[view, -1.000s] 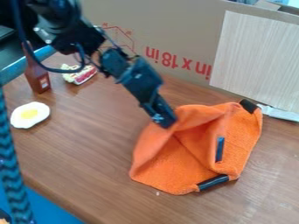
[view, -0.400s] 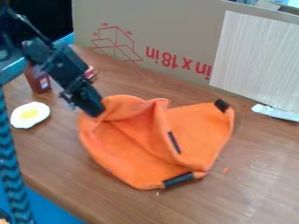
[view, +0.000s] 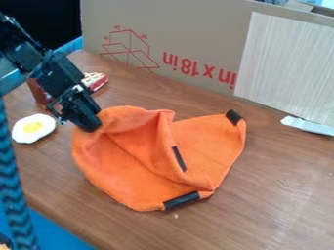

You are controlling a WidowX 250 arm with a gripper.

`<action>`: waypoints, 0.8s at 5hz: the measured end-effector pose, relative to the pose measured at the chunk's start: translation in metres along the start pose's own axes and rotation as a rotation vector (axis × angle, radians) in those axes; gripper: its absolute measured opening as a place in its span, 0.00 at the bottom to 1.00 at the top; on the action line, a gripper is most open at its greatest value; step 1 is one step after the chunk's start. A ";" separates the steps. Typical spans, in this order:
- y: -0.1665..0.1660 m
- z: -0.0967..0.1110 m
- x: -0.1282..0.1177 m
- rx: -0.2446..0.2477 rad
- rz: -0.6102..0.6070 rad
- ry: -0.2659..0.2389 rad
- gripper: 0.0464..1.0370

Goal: Unfold the cloth from right to left

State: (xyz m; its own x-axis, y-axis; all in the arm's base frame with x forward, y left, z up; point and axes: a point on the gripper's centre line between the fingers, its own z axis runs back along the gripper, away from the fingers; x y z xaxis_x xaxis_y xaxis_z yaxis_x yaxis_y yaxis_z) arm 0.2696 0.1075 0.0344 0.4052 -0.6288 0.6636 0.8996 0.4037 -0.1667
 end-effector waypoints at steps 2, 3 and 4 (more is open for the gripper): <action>0.003 -0.003 -0.010 0.030 -0.062 0.058 0.85; 0.006 0.001 -0.008 0.034 -0.043 0.052 0.97; 0.008 0.012 -0.001 0.042 -0.039 0.062 0.96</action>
State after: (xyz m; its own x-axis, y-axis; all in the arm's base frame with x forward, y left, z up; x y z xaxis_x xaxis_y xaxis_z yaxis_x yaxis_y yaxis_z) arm 0.2740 0.1192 0.0408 0.3805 -0.6838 0.6226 0.9077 0.4048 -0.1101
